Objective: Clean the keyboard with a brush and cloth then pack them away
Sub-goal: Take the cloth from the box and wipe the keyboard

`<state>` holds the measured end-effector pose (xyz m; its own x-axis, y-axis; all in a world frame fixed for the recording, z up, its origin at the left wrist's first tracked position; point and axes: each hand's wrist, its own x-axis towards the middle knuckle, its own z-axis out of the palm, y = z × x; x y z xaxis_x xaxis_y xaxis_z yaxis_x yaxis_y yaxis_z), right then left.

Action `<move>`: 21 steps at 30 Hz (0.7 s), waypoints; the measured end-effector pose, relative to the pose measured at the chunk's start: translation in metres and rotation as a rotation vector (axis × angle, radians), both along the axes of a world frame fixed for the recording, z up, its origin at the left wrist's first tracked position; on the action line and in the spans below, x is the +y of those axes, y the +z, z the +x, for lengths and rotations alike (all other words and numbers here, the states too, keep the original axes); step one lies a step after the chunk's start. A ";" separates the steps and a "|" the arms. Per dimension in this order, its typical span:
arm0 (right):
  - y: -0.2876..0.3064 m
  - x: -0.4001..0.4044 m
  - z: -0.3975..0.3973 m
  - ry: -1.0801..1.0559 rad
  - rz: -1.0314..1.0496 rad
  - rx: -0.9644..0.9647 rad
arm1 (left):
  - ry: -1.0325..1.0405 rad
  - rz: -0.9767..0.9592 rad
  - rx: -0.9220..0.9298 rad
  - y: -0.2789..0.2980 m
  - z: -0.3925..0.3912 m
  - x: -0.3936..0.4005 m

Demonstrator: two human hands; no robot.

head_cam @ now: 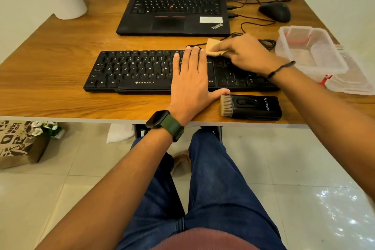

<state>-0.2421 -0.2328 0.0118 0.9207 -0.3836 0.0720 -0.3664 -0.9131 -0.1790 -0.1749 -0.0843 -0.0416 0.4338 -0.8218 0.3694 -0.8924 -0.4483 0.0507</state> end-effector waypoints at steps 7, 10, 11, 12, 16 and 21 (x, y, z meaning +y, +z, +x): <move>0.018 0.018 -0.043 0.155 0.083 0.014 | -0.019 -0.030 0.002 0.001 0.001 -0.001; 0.030 0.010 -0.038 0.056 0.169 -0.146 | -0.007 -0.025 0.008 0.002 0.001 -0.002; 0.030 0.007 -0.034 0.001 0.142 -0.191 | -0.003 -0.022 0.016 0.002 0.001 -0.003; 0.028 0.004 -0.030 -0.036 0.092 -0.192 | 0.002 -0.019 0.022 0.001 0.001 -0.002; 0.009 0.014 -0.027 0.082 -0.028 0.017 | 0.009 -0.018 0.041 0.000 0.001 -0.002; 0.022 0.019 -0.056 0.245 0.120 0.092 | 0.002 -0.018 0.042 0.000 0.002 -0.003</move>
